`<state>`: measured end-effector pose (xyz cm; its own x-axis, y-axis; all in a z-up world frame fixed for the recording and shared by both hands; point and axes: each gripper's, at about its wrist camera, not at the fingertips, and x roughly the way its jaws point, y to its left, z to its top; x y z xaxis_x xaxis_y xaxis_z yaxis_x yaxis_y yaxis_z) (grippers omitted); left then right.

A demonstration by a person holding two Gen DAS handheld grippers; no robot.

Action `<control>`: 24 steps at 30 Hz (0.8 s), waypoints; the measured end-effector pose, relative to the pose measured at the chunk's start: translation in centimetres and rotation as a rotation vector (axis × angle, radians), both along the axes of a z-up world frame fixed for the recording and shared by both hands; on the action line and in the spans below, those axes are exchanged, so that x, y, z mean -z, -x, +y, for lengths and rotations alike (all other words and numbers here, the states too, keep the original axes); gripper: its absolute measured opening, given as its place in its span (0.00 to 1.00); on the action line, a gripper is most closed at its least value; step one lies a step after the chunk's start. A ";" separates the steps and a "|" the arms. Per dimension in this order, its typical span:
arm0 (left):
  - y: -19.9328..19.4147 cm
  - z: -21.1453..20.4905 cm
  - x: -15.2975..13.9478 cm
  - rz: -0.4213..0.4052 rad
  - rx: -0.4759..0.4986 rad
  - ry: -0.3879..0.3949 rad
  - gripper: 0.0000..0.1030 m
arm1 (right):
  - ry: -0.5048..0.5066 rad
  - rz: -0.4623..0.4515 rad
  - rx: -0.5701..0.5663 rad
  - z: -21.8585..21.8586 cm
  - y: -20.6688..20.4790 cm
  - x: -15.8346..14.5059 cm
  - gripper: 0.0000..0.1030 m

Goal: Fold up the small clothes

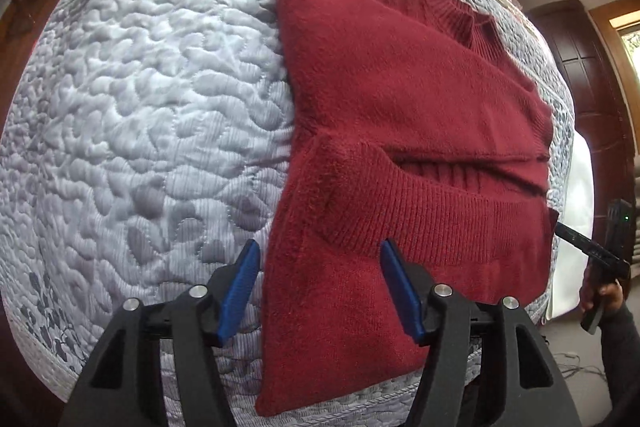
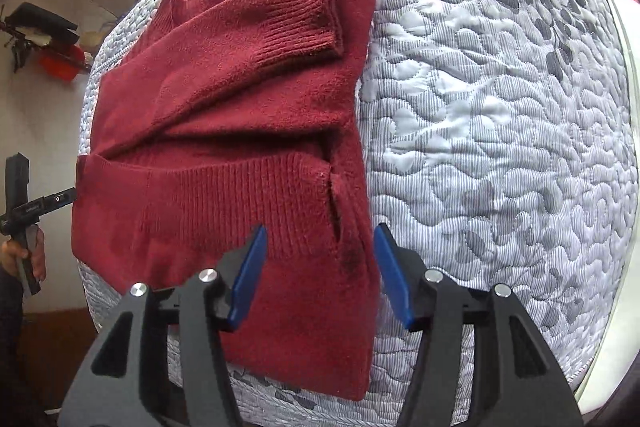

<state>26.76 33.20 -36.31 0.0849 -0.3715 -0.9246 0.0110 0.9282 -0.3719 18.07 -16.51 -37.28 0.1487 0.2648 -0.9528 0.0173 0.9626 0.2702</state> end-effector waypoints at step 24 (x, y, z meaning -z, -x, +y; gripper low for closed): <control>0.4 -2.4 -0.1 -0.049 0.032 -0.025 0.10 | 0.051 0.003 -0.081 1.5 -0.8 1.1 0.05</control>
